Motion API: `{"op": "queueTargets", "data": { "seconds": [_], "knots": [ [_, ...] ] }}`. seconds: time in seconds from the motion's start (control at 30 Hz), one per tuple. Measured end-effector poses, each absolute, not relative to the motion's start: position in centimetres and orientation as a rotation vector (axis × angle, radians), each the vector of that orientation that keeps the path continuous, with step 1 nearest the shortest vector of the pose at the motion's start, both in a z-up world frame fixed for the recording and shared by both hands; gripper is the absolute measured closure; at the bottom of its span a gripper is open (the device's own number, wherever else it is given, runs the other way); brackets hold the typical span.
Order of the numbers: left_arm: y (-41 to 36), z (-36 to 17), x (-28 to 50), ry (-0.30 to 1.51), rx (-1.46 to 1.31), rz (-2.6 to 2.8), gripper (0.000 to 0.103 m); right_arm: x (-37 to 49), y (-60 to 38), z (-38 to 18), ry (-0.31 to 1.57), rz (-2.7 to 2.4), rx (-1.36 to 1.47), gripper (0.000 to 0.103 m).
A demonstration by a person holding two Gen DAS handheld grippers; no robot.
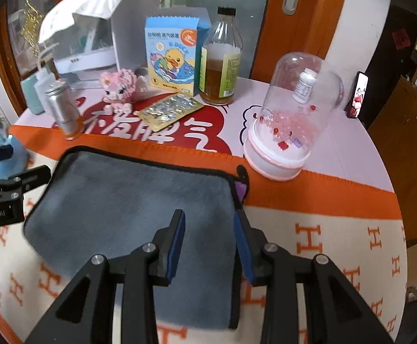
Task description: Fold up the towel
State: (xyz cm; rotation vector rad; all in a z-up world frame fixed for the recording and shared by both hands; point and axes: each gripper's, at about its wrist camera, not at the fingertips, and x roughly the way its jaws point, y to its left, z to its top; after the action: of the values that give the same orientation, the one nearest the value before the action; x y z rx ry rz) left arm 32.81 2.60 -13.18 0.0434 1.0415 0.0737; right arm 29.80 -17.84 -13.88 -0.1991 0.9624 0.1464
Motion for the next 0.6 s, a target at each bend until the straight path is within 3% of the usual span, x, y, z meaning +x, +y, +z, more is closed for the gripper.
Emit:
{"op": "queueTargets", "data": {
  "seconds": [0.13, 0.6],
  "knots": [
    [2.8, -11.2, 29.4, 1.016, -0.002, 0.055, 0.002, 27.0, -18.1, -12.4, 0.947, 0.137, -0.160, 0.056],
    [2.1, -5.2, 18.2, 0.914, -0.035, 0.014, 0.001, 17.3, -18.1, -6.7, 0.885, 0.155, -0.079, 0.049]
  ]
}}
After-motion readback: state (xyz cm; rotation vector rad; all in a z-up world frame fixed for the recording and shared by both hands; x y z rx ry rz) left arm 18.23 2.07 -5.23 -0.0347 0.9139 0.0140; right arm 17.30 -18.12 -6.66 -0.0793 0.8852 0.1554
